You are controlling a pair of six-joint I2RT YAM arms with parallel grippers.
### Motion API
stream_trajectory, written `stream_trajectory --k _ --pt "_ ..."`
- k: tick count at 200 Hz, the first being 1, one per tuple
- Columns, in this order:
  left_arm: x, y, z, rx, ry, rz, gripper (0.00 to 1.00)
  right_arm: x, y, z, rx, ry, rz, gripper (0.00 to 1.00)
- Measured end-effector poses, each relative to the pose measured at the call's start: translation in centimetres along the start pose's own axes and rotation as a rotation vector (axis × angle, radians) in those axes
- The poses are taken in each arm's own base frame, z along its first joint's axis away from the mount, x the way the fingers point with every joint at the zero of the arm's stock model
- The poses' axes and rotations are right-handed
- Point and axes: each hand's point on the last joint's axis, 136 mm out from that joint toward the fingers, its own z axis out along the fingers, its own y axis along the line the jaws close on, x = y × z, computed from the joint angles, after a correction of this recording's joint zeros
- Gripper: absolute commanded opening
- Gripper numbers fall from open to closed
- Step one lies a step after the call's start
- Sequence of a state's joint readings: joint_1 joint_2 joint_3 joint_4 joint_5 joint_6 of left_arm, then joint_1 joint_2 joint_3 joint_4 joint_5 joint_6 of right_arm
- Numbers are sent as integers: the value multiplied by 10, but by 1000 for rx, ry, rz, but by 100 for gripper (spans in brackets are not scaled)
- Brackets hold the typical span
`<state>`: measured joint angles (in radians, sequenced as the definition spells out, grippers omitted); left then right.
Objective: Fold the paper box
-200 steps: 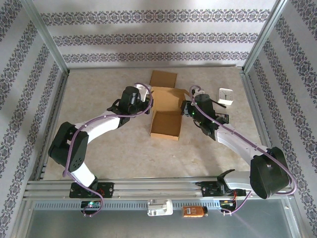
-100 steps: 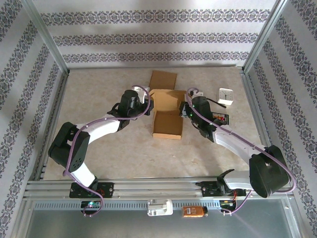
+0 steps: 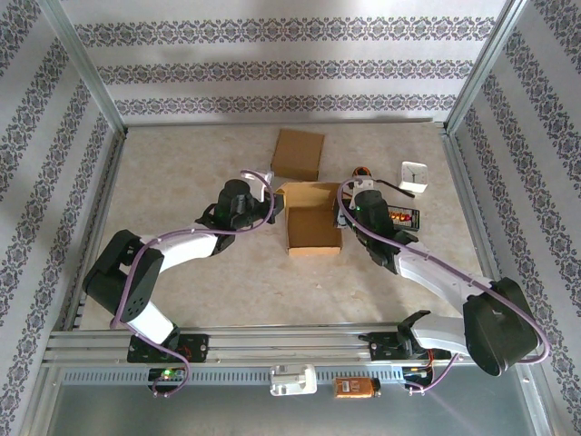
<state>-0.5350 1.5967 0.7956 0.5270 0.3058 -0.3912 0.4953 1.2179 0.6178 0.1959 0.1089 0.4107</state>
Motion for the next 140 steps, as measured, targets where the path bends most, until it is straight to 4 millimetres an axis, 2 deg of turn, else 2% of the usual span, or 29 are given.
stream_trajectory --k 82,140 --pt "-2 -5 3 22 -14 -160 3 1 -1 -4 -4 -8 -17 12" --pt "-12 -3 21 0 -25 -262 2 -1 3 -12 -14 -5 -12 12"
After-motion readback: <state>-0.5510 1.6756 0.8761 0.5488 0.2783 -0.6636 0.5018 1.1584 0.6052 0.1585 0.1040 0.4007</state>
